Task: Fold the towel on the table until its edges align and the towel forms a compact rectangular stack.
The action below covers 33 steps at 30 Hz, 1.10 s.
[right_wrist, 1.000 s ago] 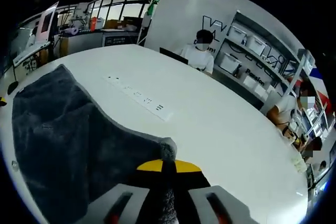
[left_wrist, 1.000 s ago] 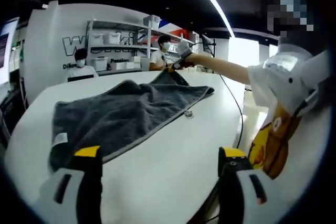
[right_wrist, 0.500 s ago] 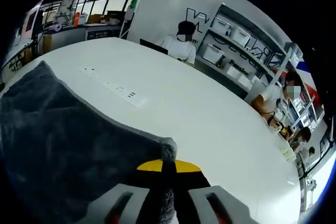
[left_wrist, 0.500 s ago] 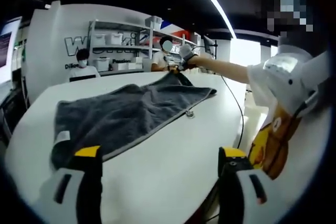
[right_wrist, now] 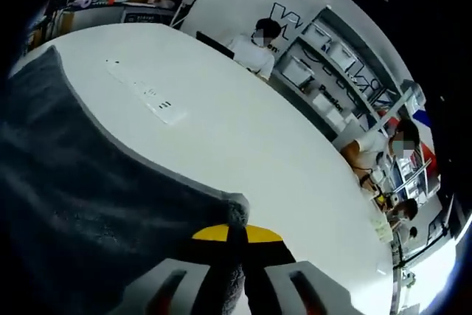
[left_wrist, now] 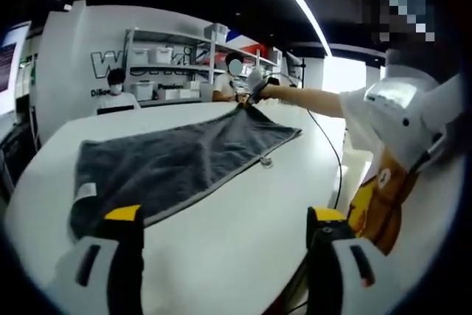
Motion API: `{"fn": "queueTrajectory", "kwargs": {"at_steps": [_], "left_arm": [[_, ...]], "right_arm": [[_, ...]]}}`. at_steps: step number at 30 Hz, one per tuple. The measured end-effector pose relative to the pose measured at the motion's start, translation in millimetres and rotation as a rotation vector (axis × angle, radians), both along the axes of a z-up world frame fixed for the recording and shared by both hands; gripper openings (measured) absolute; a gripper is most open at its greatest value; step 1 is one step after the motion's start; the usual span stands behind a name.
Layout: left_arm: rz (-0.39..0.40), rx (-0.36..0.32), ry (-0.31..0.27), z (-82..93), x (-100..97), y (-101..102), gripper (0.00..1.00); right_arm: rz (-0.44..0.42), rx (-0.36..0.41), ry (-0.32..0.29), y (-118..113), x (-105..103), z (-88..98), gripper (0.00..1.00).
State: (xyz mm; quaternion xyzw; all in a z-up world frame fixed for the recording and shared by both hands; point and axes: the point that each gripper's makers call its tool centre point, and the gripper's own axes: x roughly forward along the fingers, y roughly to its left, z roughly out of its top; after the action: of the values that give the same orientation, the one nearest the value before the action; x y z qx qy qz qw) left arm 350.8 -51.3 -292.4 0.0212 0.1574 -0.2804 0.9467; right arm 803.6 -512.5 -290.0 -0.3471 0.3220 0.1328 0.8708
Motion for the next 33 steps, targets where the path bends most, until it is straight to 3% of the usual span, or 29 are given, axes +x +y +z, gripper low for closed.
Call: {"fn": "queueTrajectory", "kwargs": {"at_steps": [7,21,33], "left_arm": [[0.001,0.0,0.01,-2.1,1.4,-2,0.96],[-0.001,0.001,0.018,-2.7,2.4,-5,0.96],[0.005,-0.013,0.019,-3.8,0.0,-3,0.96]], "right_arm": [[-0.003,0.006,0.042,1,4,-20.7,0.05],[-0.014,0.013,0.067,0,10,-36.9,0.06],[-0.034,0.031,0.07,-6,7,-38.2,0.25]]}}
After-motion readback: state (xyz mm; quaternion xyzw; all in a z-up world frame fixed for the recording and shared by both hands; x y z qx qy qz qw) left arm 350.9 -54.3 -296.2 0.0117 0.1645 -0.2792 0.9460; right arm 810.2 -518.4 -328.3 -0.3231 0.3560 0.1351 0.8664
